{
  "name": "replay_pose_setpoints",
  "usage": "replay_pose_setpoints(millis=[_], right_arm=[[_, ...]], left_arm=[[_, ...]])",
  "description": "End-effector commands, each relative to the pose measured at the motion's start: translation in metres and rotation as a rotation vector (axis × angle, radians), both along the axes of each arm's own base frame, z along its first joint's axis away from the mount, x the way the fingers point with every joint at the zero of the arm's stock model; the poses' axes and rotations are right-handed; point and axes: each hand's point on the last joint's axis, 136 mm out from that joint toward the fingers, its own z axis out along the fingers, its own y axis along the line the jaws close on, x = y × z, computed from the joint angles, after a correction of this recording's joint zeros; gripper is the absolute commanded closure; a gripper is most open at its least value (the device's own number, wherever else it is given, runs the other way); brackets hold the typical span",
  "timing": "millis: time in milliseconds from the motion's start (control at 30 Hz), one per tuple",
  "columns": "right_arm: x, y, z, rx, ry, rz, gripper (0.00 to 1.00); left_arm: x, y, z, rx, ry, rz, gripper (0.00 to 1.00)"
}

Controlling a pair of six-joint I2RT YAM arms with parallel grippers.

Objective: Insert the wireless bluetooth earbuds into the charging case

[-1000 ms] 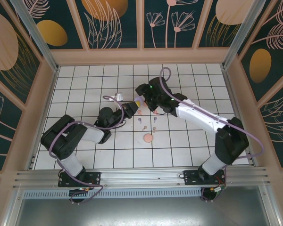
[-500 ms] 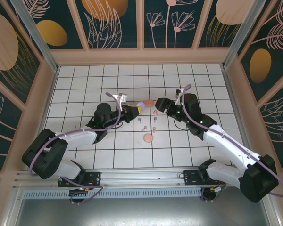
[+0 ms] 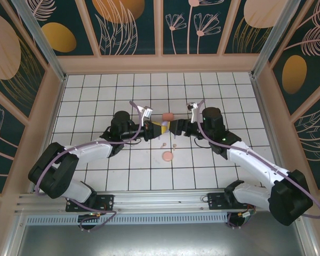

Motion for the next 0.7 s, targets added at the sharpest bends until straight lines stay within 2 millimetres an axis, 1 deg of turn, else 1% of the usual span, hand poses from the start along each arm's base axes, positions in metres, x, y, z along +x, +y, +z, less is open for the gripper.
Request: replay_pose_setpoints(millis=[0,200,300,467,567,600,667], right_arm=[[-0.002,0.005,0.003,0.017,-0.045,0.044,0.29],[-0.001,0.006,-0.013,0.004,-0.013,0.043,0.32],[0.001,0.002,-0.025,-0.018,0.005,0.018,0.33],[0.006,-0.011,-0.045,-0.055,0.04,-0.047,0.36],[0.003,-0.015,-0.055,-0.063,0.063,-0.06,0.38],[0.008,-0.024,-0.058,-0.065,0.071,-0.093,0.39],[0.009,-0.029,-0.059,-0.058,0.081,-0.112,0.39]], left_arm=[[-0.002,-0.006,0.015,-0.034,-0.019,-0.041,1.0],[0.0,-0.007,0.022,-0.05,-0.028,-0.039,1.0],[0.0,-0.007,0.024,-0.054,-0.033,-0.036,1.0],[-0.001,-0.006,0.029,-0.073,-0.038,-0.034,1.0],[-0.003,-0.004,0.032,-0.08,-0.045,-0.029,1.0],[-0.004,-0.003,0.033,-0.081,-0.046,-0.029,1.0],[-0.004,-0.003,0.033,-0.083,-0.048,-0.025,1.0]])
